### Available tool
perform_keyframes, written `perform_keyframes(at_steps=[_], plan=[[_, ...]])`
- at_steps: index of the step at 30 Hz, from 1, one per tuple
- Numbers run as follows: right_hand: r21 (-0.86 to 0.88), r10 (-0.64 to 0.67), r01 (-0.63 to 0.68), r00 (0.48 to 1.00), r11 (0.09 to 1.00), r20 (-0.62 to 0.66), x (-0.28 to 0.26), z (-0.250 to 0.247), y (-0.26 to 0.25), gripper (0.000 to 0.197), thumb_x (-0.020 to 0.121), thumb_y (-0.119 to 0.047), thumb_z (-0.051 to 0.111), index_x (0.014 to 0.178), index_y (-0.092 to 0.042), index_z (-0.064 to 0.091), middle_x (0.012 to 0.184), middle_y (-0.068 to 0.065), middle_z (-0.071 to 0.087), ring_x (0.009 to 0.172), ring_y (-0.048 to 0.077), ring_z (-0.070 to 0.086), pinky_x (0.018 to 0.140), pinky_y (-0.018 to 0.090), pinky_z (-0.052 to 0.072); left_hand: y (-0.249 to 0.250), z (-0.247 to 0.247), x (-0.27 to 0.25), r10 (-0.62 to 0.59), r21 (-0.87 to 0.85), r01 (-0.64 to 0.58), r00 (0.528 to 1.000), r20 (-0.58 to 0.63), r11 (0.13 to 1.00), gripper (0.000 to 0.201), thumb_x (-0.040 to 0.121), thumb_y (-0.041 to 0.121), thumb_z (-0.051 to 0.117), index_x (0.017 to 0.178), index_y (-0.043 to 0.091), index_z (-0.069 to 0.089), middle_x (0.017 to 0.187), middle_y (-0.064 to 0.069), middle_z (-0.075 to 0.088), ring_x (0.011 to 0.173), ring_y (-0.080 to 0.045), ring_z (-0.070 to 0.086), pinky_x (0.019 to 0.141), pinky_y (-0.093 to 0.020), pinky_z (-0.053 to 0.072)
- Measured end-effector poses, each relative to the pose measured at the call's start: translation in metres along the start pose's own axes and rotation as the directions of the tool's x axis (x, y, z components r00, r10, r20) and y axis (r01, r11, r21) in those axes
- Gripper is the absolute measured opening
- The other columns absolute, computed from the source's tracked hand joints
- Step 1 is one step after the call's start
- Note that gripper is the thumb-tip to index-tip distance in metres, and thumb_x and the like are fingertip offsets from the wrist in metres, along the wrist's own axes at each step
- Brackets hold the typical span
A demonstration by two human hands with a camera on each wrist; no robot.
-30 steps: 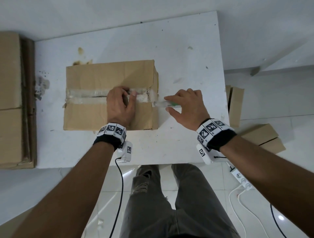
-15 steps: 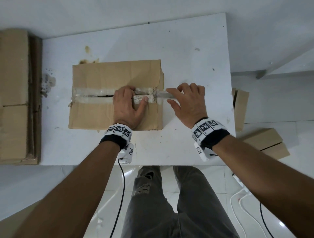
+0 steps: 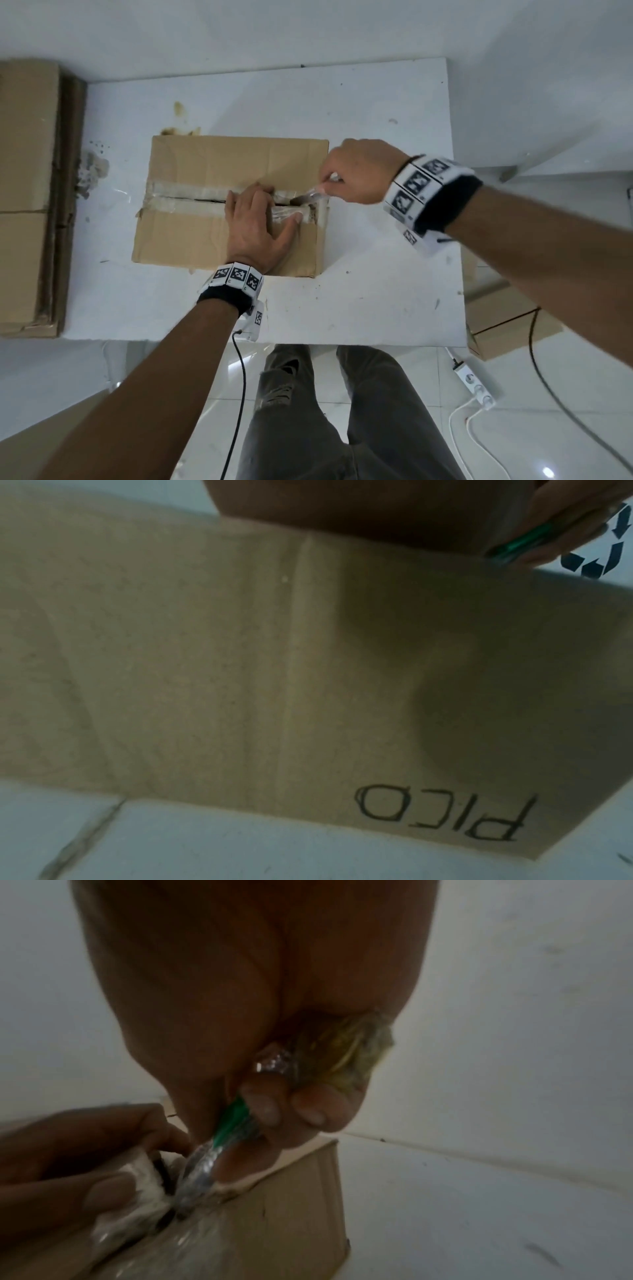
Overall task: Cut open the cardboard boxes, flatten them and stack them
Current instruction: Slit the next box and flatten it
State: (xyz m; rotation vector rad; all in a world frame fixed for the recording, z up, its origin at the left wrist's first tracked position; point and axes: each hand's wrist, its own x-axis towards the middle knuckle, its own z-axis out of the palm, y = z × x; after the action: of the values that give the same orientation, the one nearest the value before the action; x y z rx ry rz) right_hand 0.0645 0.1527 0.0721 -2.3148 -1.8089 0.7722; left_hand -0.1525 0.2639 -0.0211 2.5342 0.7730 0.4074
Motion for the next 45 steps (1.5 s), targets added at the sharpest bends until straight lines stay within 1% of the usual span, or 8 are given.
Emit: perform_keyframes(at_steps=[7,14,19,27,29,33,37,45], plan=[[-0.18,-0.005,0.049,0.971,0.982,0.239,0.033,-0.036,-0.008,0.028,0.092,-0.034,0.061,0.08,-0.013,0.075,0.056,-0.003,0.068,0.063,0.021,0.069,0.054,0.023,0.046,-0.004,0.005,0.0,-0.019,-0.008,0.019,0.999,-0.034,1.0,0.044,0.085,0.051,0.066,0.099,0.01,0.056,0.112,-0.007,0.066,0.112,-0.028,0.06,0.117,-0.06,0.025],[-0.173,-0.001,0.049,0.964,0.984,0.264,0.02,-0.027,0.008,0.028,0.09,-0.034,0.06,0.074,-0.014,0.073,0.062,0.001,0.069,0.062,0.027,0.065,0.058,0.032,0.051,-0.007,0.001,-0.002,-0.042,-0.096,0.034,0.996,-0.082,0.995,0.047,0.085,0.047,0.062,0.106,0.005,0.06,0.107,-0.009,0.066,0.107,-0.029,0.061,0.121,-0.052,0.025],[0.08,0.064,-0.071,0.994,0.994,0.09,-0.009,-0.009,0.019,0.022,0.097,-0.04,0.058,0.097,-0.025,0.073,0.074,-0.017,0.059,0.068,0.01,0.06,0.059,0.027,0.042,-0.005,-0.002,0.009,0.002,-0.06,-0.005,0.999,-0.039,0.998,0.047,0.087,0.05,0.059,0.105,0.008,0.059,0.11,-0.009,0.065,0.107,-0.028,0.06,0.119,-0.051,0.026],[0.47,0.243,-0.193,0.969,0.861,-0.048,-0.047,0.046,0.018,0.026,0.105,-0.024,0.046,0.128,-0.017,0.057,0.095,0.001,0.071,0.067,0.008,0.061,0.056,0.024,0.043,0.008,-0.018,-0.008,-0.003,0.135,-0.016,0.99,0.141,0.991,0.033,0.085,0.052,0.057,0.096,0.024,0.071,0.129,0.002,0.059,0.131,-0.026,0.046,0.118,-0.059,0.02],[0.584,0.359,-0.236,0.928,0.776,-0.103,-0.052,0.057,0.016,0.026,0.105,-0.022,0.047,0.129,-0.018,0.056,0.093,0.0,0.071,0.065,0.009,0.062,0.055,0.025,0.046,0.015,-0.019,-0.007,-0.086,0.172,0.073,0.994,0.066,0.982,0.036,0.084,0.043,0.061,0.111,0.021,0.068,0.13,-0.003,0.058,0.13,-0.031,0.048,0.115,-0.059,0.027],[0.904,0.696,-0.28,0.718,0.323,-0.026,-0.078,0.087,0.002,0.022,0.106,-0.025,0.048,0.122,-0.014,0.058,0.08,0.002,0.069,0.043,0.013,0.056,0.038,0.022,0.04,0.024,-0.006,0.012,-0.176,0.321,0.088,0.951,0.255,0.943,0.07,0.075,0.041,0.071,0.137,0.021,0.044,0.147,-0.013,0.038,0.142,-0.039,0.032,0.115,-0.074,0.014],[0.978,0.746,-0.199,0.661,0.065,0.085,-0.095,0.112,-0.018,0.028,0.103,-0.032,0.057,0.107,-0.006,0.065,0.065,0.005,0.065,0.037,0.021,0.048,0.038,0.024,0.037,0.012,-0.005,0.017,-0.074,0.287,-0.014,0.954,0.292,0.958,0.073,0.08,0.054,0.056,0.143,0.019,0.046,0.157,-0.019,0.032,0.15,-0.046,0.021,0.119,-0.071,0.009],[0.969,0.729,-0.233,0.678,0.089,0.096,-0.101,0.113,-0.023,0.041,0.094,-0.049,0.065,0.087,-0.009,0.066,0.057,0.005,0.063,0.034,0.022,0.044,0.037,0.022,0.034,0.001,0.002,0.001,0.038,0.281,-0.116,0.963,0.268,0.953,0.071,0.1,0.056,0.035,0.155,0.012,0.041,0.166,-0.02,0.024,0.152,-0.052,0.013,0.12,-0.071,0.003]])
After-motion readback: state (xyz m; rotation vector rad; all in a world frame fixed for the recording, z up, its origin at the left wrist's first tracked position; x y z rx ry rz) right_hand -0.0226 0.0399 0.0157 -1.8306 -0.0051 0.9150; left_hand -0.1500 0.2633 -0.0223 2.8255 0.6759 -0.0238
